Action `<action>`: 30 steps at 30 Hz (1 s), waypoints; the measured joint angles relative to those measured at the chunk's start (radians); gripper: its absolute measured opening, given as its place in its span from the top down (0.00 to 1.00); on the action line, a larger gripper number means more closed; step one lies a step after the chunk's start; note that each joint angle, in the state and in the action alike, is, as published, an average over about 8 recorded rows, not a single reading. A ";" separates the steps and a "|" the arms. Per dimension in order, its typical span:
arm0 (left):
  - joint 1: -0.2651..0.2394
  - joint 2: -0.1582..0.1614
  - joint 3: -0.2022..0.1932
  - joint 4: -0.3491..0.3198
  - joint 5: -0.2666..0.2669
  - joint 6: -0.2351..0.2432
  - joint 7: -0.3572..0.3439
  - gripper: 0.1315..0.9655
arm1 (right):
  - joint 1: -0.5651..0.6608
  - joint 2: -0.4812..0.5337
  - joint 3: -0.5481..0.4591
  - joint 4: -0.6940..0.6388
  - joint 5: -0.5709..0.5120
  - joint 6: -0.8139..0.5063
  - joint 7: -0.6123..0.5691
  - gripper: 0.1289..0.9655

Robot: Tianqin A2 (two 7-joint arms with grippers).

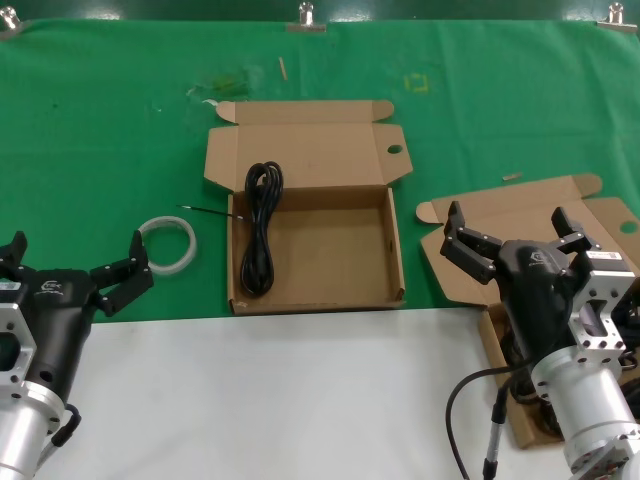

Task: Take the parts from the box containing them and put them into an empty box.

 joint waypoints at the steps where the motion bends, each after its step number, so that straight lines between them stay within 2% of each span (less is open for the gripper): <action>1: 0.000 0.000 0.000 0.000 0.000 0.000 0.000 0.00 | 0.000 0.000 0.000 0.000 0.000 0.000 0.000 0.00; 30: 0.000 0.000 0.000 0.000 0.000 0.000 0.000 0.00 | 0.000 0.000 0.000 0.000 0.000 0.000 0.000 0.00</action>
